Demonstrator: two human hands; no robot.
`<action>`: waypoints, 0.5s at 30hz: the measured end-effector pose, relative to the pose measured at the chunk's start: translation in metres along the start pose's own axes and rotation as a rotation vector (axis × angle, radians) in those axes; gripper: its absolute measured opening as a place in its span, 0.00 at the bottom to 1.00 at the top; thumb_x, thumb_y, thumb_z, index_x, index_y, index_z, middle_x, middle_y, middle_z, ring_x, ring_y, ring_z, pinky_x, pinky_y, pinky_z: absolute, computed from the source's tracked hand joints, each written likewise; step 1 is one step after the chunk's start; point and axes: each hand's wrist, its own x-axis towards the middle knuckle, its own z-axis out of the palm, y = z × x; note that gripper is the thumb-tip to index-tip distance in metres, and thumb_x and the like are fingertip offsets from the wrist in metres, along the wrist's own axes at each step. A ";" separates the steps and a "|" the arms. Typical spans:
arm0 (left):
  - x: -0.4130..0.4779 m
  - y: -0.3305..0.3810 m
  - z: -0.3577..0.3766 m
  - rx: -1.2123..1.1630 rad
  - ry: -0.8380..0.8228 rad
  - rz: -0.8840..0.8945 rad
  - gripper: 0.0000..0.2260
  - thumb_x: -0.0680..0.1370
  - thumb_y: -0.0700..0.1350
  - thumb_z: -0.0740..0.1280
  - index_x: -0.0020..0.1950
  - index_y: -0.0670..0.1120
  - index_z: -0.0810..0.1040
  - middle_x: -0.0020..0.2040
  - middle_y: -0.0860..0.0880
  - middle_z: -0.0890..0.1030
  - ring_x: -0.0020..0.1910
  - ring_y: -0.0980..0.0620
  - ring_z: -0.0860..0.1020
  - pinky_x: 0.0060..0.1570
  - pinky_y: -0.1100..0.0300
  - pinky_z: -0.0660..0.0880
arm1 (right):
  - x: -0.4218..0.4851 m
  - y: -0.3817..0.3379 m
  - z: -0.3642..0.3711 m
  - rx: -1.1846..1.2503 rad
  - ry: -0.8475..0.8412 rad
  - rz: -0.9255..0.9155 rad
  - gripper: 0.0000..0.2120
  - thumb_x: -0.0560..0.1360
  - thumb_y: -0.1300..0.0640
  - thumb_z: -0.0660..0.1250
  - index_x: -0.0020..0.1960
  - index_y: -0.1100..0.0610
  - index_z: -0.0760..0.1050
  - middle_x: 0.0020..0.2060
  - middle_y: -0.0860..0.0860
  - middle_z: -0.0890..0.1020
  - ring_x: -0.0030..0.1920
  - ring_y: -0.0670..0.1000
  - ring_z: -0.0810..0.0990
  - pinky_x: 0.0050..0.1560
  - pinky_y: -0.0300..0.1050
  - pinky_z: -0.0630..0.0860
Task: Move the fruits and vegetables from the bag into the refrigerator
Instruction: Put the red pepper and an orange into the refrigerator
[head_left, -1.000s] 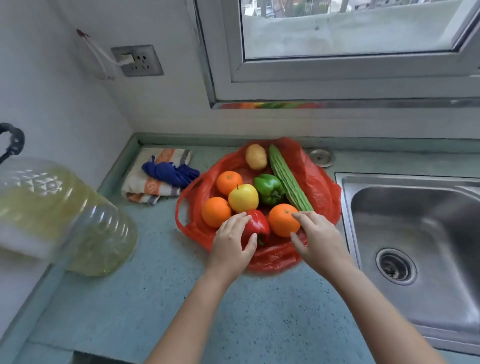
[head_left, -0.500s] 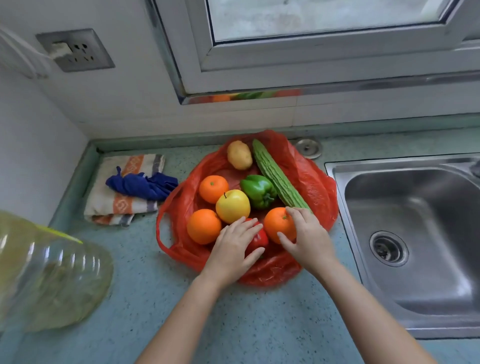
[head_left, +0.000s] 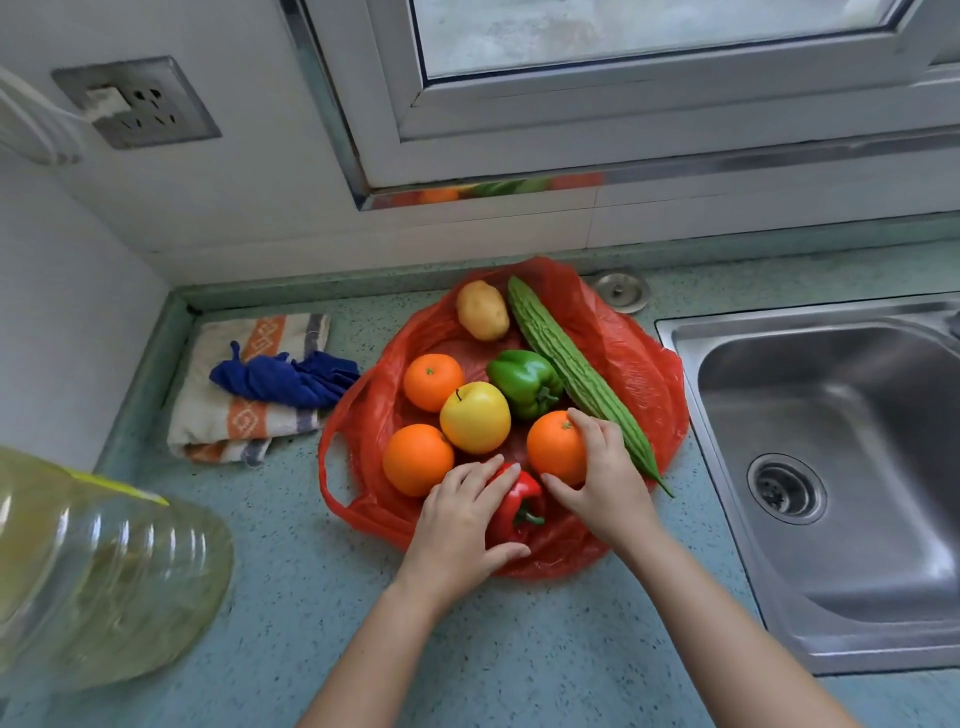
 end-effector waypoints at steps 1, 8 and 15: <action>0.000 0.000 0.000 0.011 0.005 0.003 0.36 0.70 0.60 0.68 0.74 0.57 0.55 0.74 0.56 0.57 0.71 0.54 0.56 0.67 0.58 0.55 | 0.000 -0.001 0.001 0.023 0.009 0.007 0.38 0.67 0.52 0.73 0.72 0.53 0.59 0.64 0.55 0.66 0.63 0.55 0.69 0.58 0.45 0.69; 0.000 0.000 0.000 0.107 -0.024 0.040 0.39 0.70 0.58 0.69 0.75 0.55 0.51 0.75 0.55 0.55 0.71 0.52 0.56 0.67 0.56 0.57 | -0.009 -0.001 -0.003 0.082 0.062 0.045 0.37 0.67 0.54 0.74 0.71 0.55 0.61 0.62 0.55 0.67 0.62 0.54 0.69 0.59 0.45 0.68; 0.002 -0.003 0.010 0.005 0.082 0.059 0.40 0.61 0.53 0.78 0.70 0.48 0.67 0.67 0.48 0.72 0.62 0.44 0.71 0.58 0.48 0.73 | -0.028 0.000 -0.018 0.117 0.166 0.049 0.36 0.66 0.54 0.75 0.69 0.53 0.62 0.61 0.54 0.68 0.61 0.54 0.70 0.57 0.45 0.69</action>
